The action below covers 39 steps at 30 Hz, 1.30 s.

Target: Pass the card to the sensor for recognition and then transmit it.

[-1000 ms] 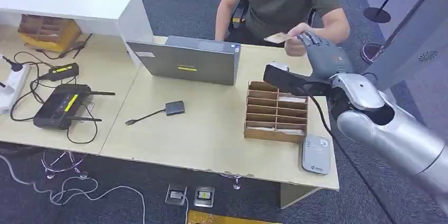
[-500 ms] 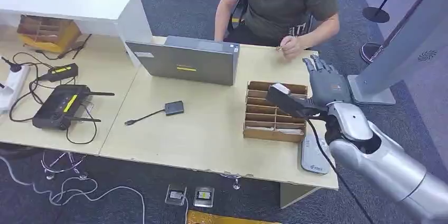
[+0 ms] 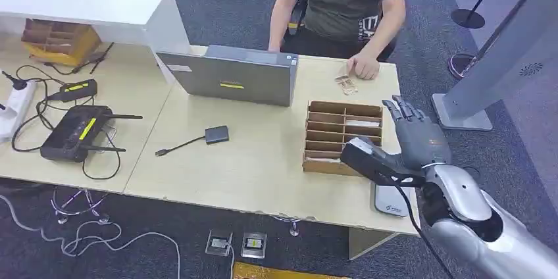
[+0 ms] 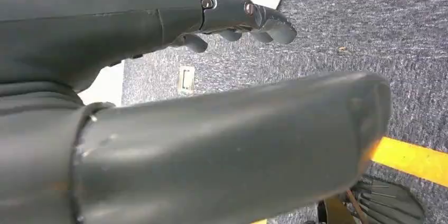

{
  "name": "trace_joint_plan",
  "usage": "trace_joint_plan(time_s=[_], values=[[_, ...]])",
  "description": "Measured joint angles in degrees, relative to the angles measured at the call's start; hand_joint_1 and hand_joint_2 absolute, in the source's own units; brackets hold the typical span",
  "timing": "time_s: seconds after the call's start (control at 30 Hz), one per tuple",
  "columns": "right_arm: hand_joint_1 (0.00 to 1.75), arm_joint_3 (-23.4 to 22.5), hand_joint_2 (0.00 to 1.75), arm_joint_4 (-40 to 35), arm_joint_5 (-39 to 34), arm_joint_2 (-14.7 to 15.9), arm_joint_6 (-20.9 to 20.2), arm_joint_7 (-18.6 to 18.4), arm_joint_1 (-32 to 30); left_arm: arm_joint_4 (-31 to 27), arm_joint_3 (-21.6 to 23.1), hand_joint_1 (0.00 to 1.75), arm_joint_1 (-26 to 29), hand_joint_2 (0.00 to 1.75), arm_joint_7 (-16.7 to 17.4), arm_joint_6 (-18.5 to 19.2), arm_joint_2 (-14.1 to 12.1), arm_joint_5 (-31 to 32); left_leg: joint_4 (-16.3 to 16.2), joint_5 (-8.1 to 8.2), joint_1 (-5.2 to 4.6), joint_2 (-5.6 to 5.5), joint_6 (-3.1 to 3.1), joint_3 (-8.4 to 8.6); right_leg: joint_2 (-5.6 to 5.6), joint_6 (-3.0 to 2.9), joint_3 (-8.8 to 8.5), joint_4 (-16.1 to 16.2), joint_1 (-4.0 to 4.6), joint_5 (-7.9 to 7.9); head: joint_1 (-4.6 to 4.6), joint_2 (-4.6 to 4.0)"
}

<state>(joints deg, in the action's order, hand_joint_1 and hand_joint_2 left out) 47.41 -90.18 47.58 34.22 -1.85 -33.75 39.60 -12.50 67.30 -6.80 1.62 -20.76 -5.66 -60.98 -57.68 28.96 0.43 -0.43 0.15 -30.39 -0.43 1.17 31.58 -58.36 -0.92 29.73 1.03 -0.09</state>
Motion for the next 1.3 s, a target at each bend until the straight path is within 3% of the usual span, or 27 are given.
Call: trace_joint_plan(time_s=[0.17,0.57,0.9,1.3], values=[[0.0,-0.83,1.75,-3.42,-1.12,1.73,-1.07,0.09,-2.9,0.0,0.0,0.0,0.01,0.0,-0.04,-0.04,-0.02,-0.13,0.01,0.0,0.0,0.0,0.0,0.0,0.0,0.0,-0.01,0.0,0.0,0.0,0.02,0.0],[0.0,-1.16,1.75,-3.48,5.55,2.08,2.27,1.42,-9.52,0.0,0.0,0.0,-0.02,0.0,-0.04,-0.24,-0.02,-0.48,0.02,0.0,0.0,0.0,0.0,-0.04,-0.01,0.0,-0.02,-0.01,0.0,0.0,0.0,0.0],[0.0,-1.22,1.75,1.09,11.08,0.07,4.89,3.89,-10.59,0.0,0.0,0.0,-0.05,0.0,-0.07,-0.31,-0.02,-0.26,0.02,0.0,0.0,0.0,0.0,-0.04,-0.02,0.0,-0.02,-0.01,0.0,0.0,-0.02,0.0],[0.0,-1.2,1.75,5.85,12.63,-2.29,8.0,5.22,-10.55,0.0,0.0,0.0,-0.04,0.0,-0.07,-0.31,0.0,-0.26,0.02,0.0,0.0,0.0,0.0,-0.05,-0.03,0.0,-0.02,-0.01,0.0,0.0,0.02,0.0]])
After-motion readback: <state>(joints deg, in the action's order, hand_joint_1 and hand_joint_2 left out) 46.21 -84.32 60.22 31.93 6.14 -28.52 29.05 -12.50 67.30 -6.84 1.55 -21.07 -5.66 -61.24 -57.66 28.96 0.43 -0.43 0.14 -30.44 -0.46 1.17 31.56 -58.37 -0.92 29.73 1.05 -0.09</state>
